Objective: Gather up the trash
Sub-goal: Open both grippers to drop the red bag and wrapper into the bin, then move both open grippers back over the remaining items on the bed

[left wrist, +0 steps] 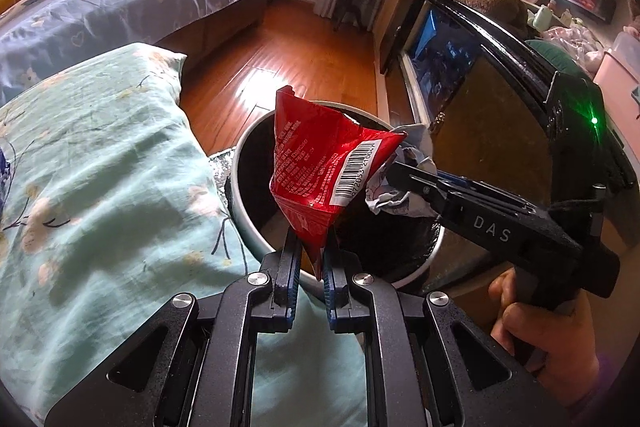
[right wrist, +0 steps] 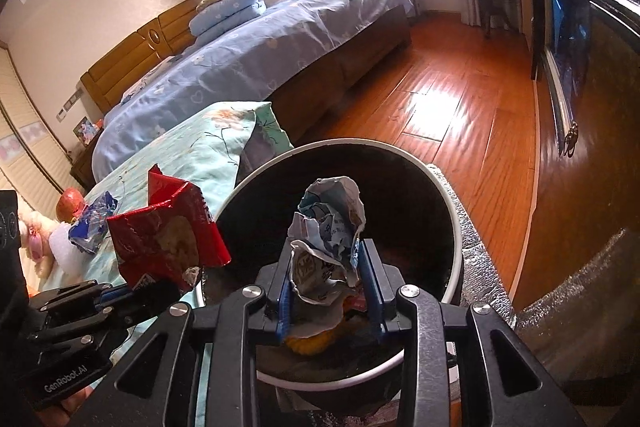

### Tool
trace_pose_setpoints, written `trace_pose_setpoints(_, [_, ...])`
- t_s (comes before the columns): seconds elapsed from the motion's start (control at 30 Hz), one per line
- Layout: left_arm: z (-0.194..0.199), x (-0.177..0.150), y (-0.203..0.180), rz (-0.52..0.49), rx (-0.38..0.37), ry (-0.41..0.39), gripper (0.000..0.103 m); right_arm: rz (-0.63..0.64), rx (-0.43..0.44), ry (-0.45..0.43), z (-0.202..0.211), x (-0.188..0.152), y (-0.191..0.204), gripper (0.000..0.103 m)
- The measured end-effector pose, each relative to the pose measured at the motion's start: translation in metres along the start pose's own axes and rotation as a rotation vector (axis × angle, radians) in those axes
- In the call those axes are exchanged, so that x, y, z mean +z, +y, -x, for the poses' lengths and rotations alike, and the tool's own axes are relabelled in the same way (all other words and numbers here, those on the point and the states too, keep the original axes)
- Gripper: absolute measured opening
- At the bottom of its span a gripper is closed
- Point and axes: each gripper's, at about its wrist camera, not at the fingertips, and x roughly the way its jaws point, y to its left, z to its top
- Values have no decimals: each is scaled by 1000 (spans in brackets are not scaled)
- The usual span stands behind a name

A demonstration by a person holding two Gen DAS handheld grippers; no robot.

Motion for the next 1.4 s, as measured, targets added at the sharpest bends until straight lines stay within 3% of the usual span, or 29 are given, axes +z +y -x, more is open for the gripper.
trace_pose_setpoints(0.07, [-1, 1, -1, 0, 6, -1, 10, -8, -3, 2, -1, 1, -1, 42])
trace_pose_setpoints(0.13, [-1, 1, -2, 2, 5, -1, 18, -18, -6, 5, -3, 2, -4, 43])
trace_pose_setpoints(0.2, [2, -1, -2, 4, 10, -9, 28, -29, -8, 6, -3, 2, -6, 51])
trace_pose_setpoints(0.3, [8, -4, 0, 13, 10, -23, 31, -38, -1, 0, -1, 2, -9, 66])
trace_pose_setpoints(0.5, [29, -18, 12, 35, 29, -60, 36, -47, 21, -19, 8, -1, -1, 73])
trace_pose_setpoints(0.77, [62, -55, 57, 129, 97, -88, 37, -14, 93, -26, 12, -13, 35, 82])
trace_pose_setpoints(1.4, [138, -119, 160, 355, 262, -170, 37, 155, 221, 48, -9, -41, 147, 82])
